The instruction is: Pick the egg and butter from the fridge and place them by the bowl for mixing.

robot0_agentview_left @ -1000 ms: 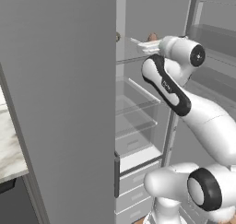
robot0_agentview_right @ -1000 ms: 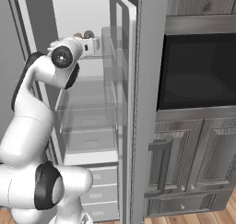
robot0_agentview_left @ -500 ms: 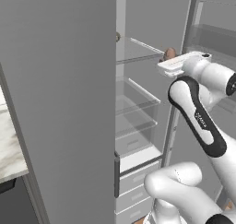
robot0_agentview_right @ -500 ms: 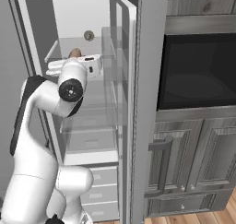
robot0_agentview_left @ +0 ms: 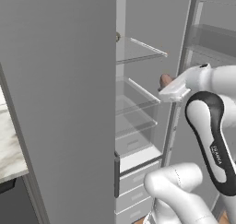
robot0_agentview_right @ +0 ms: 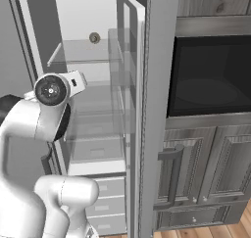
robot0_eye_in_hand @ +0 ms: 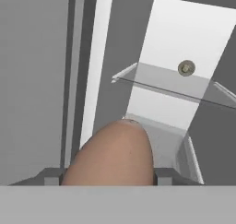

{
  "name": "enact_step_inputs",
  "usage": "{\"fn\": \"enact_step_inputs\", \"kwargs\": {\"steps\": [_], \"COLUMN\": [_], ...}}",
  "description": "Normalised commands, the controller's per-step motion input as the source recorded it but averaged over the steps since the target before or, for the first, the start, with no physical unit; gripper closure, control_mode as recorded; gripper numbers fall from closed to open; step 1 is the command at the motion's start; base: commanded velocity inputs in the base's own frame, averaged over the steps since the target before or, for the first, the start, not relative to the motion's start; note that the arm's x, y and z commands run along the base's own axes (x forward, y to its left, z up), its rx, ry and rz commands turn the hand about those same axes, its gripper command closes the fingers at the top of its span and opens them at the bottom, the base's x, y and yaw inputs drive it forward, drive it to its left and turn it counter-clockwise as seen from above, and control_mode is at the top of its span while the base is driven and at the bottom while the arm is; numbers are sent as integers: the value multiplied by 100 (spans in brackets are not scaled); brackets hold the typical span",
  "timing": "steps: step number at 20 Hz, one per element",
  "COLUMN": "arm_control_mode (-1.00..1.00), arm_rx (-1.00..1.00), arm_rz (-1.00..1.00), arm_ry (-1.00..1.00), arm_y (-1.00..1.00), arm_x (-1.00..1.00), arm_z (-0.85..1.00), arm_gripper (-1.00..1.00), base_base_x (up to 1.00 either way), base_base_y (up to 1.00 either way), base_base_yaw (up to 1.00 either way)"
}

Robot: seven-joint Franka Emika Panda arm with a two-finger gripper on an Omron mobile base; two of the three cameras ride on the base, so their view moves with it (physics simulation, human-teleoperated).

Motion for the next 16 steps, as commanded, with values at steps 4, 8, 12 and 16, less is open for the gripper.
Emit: {"fn": "enact_step_inputs", "kwargs": {"steps": [4, 8, 12, 16], "arm_control_mode": [-100, -100, 100, 100], "arm_rx": [-26, 0, -4, 0], "arm_rz": [8, 0, 6, 0], "arm_ry": [35, 0, 5, 0], "arm_y": [42, 0, 3, 0], "arm_x": [-32, 0, -43, 0], "arm_z": [-38, 0, -20, 0], "arm_gripper": [100, 100, 100, 100], "base_base_x": [0, 0, -25, -91], "base_base_y": [0, 0, 10, 89], "base_base_yaw": [0, 0, 4, 12]}}
